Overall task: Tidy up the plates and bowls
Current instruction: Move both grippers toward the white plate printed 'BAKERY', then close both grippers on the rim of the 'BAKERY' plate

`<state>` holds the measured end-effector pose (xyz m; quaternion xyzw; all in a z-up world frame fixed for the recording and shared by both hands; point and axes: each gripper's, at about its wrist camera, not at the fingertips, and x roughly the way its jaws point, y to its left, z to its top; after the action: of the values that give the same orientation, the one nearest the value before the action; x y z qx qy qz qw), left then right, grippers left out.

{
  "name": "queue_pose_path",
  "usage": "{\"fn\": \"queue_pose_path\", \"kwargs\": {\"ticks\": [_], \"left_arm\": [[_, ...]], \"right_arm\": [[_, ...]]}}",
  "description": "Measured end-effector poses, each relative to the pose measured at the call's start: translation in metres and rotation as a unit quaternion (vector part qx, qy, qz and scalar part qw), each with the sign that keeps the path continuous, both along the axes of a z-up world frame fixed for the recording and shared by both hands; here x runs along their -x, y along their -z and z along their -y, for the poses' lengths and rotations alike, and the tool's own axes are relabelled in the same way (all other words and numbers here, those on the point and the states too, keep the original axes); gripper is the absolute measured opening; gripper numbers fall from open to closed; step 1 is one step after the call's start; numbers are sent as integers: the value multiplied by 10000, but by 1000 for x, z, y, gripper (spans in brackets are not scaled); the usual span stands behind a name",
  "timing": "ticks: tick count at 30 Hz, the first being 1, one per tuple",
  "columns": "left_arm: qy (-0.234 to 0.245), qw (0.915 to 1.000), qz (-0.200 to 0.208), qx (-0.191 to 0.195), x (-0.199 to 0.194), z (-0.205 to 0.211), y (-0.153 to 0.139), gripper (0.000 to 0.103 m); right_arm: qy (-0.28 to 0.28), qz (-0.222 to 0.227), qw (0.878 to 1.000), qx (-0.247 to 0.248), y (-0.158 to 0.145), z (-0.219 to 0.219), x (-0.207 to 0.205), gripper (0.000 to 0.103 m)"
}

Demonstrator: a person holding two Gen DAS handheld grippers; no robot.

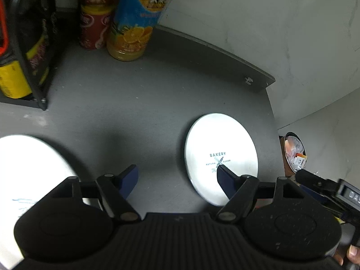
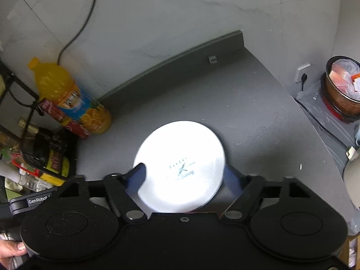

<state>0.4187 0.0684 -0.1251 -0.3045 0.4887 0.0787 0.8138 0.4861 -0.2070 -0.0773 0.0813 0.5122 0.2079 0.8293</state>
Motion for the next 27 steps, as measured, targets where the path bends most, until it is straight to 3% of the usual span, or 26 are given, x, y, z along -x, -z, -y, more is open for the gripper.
{"fn": "queue_pose_path", "kwargs": {"ticks": [7,20,27], "left_arm": [[-24,9996,-214,199,-27,9,29,65],[-250,9966,-629,466,-52,10,77,37],[-250,9958,-665,574,-58,10,86,23]], "right_arm": [[-219,-498,9982,249,32,2,-38,49],[-650,-1059,9904,602,81,-7,-76,42],[-888,-1232,9864,625,94,-9,-87,36]]}}
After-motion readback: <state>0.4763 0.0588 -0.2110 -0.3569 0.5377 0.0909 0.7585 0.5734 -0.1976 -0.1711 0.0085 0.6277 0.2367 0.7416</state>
